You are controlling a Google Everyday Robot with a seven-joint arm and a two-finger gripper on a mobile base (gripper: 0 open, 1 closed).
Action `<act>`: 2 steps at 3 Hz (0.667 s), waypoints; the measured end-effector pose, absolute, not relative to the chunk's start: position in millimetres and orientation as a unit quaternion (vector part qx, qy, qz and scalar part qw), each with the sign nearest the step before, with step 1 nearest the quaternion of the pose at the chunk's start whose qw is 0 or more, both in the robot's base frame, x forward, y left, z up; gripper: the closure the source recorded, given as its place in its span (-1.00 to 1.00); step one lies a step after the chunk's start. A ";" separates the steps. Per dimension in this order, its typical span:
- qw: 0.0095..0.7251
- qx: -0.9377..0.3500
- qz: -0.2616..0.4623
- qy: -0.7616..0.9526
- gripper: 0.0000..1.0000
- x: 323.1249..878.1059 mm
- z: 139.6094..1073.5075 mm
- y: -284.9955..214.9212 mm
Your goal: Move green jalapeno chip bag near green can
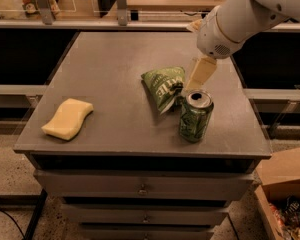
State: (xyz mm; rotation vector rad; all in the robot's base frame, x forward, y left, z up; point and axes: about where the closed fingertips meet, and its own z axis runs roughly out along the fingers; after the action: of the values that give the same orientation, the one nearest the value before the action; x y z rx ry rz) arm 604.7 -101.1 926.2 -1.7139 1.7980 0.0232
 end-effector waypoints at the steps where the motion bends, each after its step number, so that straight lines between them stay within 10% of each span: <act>1: 0.336 -0.645 -0.003 0.686 -1.00 617.6 940.6 -90.8; 2: 0.349 -0.624 -0.017 0.699 -1.00 630.8 958.4 -89.2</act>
Offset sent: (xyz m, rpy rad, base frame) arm 0.0438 0.0099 0.0548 0.0384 -0.0905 -0.1589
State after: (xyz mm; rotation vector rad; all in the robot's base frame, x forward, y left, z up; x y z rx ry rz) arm 630.8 -89.2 958.4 -1.6166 1.8110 -0.0441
